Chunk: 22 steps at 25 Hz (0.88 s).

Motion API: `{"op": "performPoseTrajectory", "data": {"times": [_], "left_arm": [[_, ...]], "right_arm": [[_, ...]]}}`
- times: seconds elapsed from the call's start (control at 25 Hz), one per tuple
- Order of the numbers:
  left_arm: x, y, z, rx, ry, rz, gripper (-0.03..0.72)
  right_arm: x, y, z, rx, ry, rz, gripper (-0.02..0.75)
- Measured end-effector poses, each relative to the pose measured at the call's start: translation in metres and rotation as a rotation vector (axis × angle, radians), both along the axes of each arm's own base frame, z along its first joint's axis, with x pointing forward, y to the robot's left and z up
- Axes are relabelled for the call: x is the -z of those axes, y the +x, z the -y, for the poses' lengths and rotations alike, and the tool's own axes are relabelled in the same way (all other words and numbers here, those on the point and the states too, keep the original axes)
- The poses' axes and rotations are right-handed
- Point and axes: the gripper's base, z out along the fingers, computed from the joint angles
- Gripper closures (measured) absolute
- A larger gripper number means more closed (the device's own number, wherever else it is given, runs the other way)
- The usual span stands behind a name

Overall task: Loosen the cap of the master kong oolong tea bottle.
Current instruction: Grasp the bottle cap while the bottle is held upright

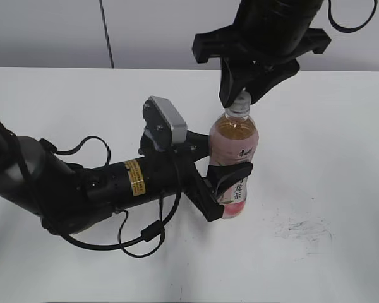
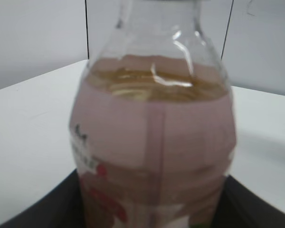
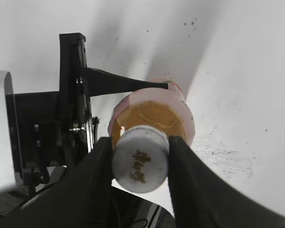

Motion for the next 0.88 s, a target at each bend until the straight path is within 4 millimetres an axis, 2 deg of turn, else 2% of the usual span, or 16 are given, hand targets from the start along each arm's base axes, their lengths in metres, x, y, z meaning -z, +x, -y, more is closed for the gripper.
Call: {"op": "performPoseTrajectory", "data": {"times": [0.12,0.2,0.48,0.52,0.6,0.76,0.84,0.88], "left_arm": [[0.0000,0.0001,0.0000,-0.001,0.000,0.000,0.293],[0.0000,0.0001,0.0000,-0.001,0.000,0.000,0.293],[0.0000,0.0001,0.0000,-0.001,0.000,0.000,0.293],[0.0000,0.0001,0.0000,-0.001,0.000,0.000,0.293],[0.0000,0.0001,0.0000,-0.001,0.000,0.000,0.293],[0.0001,0.0001,0.0000,-0.001,0.001,0.000,0.293],[0.0001,0.0001,0.0000,-0.001,0.001,0.000,0.293],[0.0000,0.0001,0.0000,-0.001,0.000,0.001,0.293]], "right_arm": [[0.0000,0.0001,0.0001,-0.083,-0.017,0.022,0.470],[0.0001,0.0004,0.0005,-0.234,-0.049,0.062,0.470],[0.0001,0.0004,0.0006,-1.173,-0.223,0.293,0.470],[0.0001,0.0004,0.0006,-1.244,-0.236,0.311,0.470],[0.0001,0.0004,0.0006,-1.330,-0.252,0.332,0.470],[0.0001,0.0004,0.0006,-1.365,-0.258,0.341,0.469],[0.0001,0.0006,0.0009,-1.366,-0.263,0.340,0.421],[0.0002,0.0010,0.0014,-1.364,-0.270,0.339,0.360]]}}
